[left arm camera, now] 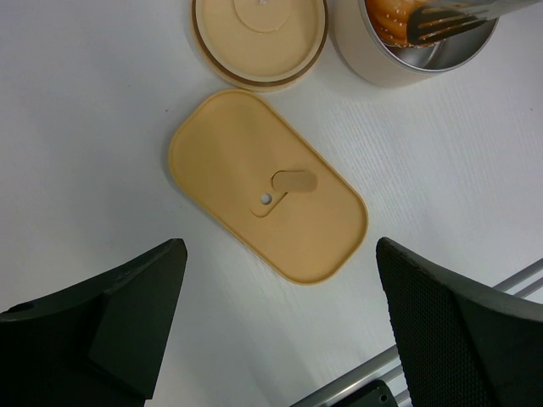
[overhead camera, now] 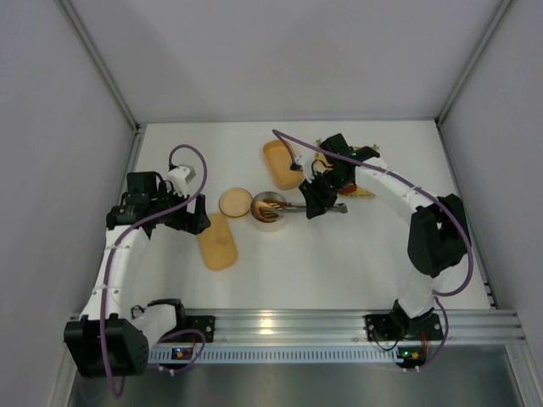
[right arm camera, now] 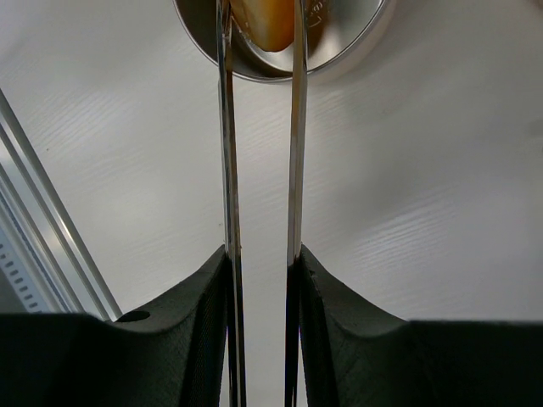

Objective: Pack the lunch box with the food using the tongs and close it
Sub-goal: Place the fake food in the packing box.

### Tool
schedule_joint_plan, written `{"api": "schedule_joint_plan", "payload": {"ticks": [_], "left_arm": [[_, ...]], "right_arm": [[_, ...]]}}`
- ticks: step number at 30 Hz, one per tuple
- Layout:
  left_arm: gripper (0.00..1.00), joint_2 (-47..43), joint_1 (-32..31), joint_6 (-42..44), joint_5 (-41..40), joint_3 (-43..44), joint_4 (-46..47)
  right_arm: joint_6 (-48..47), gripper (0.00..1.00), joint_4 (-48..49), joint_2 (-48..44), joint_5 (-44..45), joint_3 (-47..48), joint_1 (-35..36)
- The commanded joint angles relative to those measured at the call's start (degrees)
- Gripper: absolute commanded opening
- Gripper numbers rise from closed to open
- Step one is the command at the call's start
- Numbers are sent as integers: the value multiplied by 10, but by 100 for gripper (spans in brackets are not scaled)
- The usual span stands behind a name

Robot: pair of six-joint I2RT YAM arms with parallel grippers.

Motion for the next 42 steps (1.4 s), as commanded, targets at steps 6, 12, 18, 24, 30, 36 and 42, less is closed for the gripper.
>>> {"api": "schedule_joint_plan", "payload": {"ticks": [6,12,18,24,30,36,42], "left_arm": [[98,8,-1,4,-4,-6,26],[98,13,-1,5,-5,-4,27],[98,14,-1,3,-5,4,28],[98,14,-1,-1,1,9,23],[98,13,0,1,0,6,21],[98,13,-1,0,0,3,24],[98,11,-1,0,0,-7,28]], "right_arm": [[0,28,-4,25,-28,57,12],[-2,36,-24,25,-42,75,13],[-13,36,-53,19,-51,82,11],[-20,33,-64,20,-41,73,12],[-26,36,-68,32,-40,73,12],[-22,43,-70,50,-40,85,12],[-11,43,-60,61,-37,88,12]]}}
